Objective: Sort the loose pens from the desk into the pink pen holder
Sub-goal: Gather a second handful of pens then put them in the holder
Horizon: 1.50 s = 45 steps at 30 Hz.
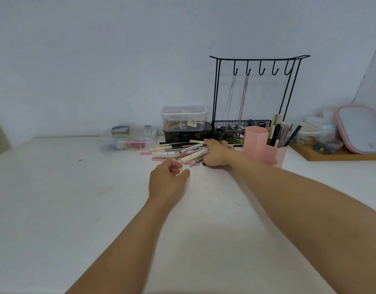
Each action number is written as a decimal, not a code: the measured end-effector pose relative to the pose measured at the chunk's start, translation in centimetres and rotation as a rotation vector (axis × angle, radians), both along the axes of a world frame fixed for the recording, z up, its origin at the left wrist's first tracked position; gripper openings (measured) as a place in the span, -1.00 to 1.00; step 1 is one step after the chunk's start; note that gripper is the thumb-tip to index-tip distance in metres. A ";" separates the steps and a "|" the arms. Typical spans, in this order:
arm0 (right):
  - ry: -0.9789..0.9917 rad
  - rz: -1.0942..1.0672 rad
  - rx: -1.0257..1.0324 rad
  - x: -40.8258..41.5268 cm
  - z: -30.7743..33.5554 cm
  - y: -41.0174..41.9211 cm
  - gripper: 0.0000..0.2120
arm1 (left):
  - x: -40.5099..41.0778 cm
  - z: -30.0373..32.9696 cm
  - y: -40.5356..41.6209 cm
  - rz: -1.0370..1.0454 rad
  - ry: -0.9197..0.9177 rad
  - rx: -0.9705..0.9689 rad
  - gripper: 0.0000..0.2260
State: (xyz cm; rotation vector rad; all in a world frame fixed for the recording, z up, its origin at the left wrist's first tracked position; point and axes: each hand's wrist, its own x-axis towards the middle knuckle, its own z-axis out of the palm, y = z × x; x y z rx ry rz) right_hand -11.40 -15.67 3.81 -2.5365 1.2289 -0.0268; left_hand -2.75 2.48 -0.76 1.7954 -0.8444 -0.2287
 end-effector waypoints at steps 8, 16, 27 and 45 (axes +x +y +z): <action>0.077 0.059 -0.021 1.0 -0.8 1.1 -0.25 | 0.2 -0.2 -0.1 0.220 -0.074 0.026 -0.43; -0.071 0.145 -0.193 -2.5 -3.8 4.1 -0.46 | 0.4 -1.1 -0.9 0.105 -0.394 0.427 -0.39; -0.456 0.012 -0.291 -6.2 -4.1 7.3 -0.67 | 0.3 -1.0 -0.3 0.079 -0.267 0.167 -0.66; -0.865 -0.026 -0.095 -7.0 -1.5 6.5 -0.91 | 0.1 0.2 0.1 0.061 0.036 -0.114 -0.68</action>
